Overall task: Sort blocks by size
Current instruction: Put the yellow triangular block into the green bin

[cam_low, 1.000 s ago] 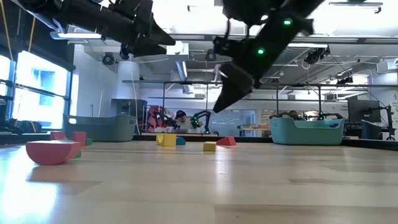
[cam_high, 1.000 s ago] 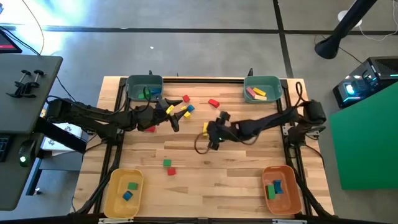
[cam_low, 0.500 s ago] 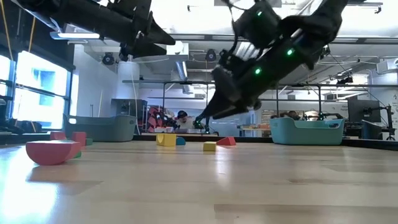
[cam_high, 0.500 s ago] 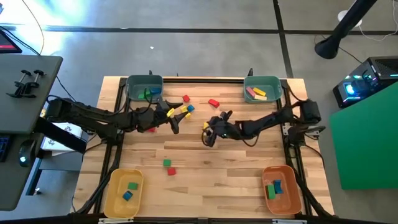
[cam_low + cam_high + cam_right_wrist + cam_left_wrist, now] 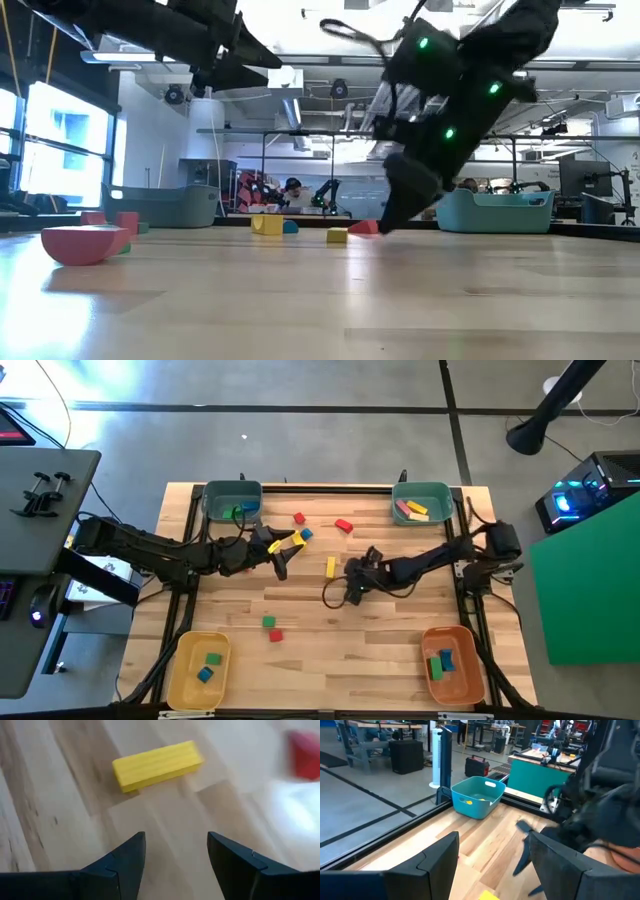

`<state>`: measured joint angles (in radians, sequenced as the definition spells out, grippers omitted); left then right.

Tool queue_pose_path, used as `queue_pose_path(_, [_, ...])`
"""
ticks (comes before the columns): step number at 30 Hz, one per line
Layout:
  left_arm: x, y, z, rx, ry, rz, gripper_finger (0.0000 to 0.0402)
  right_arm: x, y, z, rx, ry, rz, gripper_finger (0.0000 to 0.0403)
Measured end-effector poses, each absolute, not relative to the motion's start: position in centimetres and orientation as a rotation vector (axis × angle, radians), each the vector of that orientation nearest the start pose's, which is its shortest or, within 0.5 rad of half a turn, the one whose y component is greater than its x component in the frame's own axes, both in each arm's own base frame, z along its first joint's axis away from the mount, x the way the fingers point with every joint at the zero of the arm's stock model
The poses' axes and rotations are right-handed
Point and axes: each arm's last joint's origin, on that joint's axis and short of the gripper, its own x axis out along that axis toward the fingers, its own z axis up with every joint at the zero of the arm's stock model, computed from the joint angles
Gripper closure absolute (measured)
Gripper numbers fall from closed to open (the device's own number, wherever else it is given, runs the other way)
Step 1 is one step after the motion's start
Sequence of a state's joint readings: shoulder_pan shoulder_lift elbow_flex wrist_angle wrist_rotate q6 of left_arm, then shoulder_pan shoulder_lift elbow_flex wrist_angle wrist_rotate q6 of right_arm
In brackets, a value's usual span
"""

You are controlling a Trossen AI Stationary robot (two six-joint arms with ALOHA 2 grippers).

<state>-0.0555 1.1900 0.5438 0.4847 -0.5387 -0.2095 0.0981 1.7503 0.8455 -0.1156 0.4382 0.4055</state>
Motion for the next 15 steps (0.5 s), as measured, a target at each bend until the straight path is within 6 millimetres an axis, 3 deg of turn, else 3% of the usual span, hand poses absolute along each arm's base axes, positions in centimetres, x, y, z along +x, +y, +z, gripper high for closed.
queue_pose_path(6, [24.5,0.0,23.4,-0.164,0.106,0.493,0.0172,31.7,2.8,14.8,0.088,0.727,-0.594,0.0194])
queue_pose_path(10, [24.5,0.0,23.4,-0.173,0.103,0.493,0.0172,33.6,3.0,14.7,0.170,0.597,-0.438,0.0194])
queue_pose_path(15, [24.5,0.0,23.4,-0.182,0.101,0.492,0.0172,35.9,2.8,13.2,0.171,0.441,-0.311,0.0194])
